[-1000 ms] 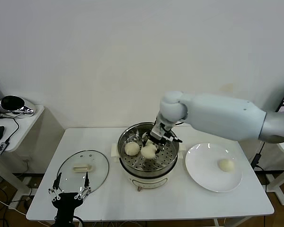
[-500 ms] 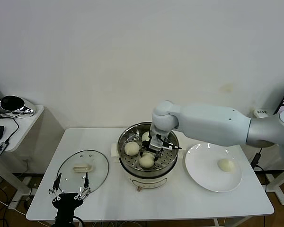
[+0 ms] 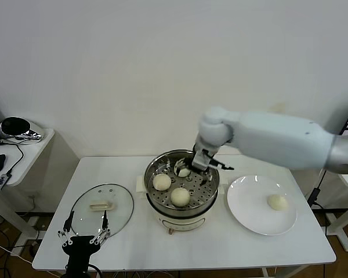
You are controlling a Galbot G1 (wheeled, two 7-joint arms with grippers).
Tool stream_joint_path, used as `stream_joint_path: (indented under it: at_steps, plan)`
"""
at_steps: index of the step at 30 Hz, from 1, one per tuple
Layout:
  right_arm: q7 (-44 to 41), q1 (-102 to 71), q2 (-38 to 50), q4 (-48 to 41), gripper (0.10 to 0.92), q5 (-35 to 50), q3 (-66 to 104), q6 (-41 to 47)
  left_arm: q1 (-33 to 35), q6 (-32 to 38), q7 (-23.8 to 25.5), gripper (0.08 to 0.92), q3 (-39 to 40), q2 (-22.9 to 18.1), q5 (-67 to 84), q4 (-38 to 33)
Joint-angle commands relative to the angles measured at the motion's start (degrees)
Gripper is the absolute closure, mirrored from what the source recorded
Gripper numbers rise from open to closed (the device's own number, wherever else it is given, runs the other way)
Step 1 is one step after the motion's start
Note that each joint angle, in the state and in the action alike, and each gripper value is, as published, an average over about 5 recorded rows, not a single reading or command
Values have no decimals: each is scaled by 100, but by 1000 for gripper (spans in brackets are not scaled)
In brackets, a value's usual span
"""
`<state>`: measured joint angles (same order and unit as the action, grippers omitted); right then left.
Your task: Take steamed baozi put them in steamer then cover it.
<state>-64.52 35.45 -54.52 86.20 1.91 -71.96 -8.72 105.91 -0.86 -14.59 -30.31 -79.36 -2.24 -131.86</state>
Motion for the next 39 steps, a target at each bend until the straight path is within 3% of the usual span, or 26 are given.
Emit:
stream_joint_path:
  at_steps: [1,6,15,30,39]
  plan:
    - [-128,310,1600,428,203,430,443,2165,-10,-1,8,177,23,23,1,4]
    - [-17,-300,2496,253,203,135,917,2555,-58,-5,18,177,70,68,-3,13]
    - [-70,-2947,3182,-526,203,-927,2858,2161,-60,-13,38,177,111,138,-15,40]
    - [20,-4606,2651,-1748,203,-1892,4192,1349,-15,13,44,177,93,102,-35,94]
    - [231,-4921,2002,-2348,203,-2023,4476,1263,5,16,49,177,67,79,-49,115]
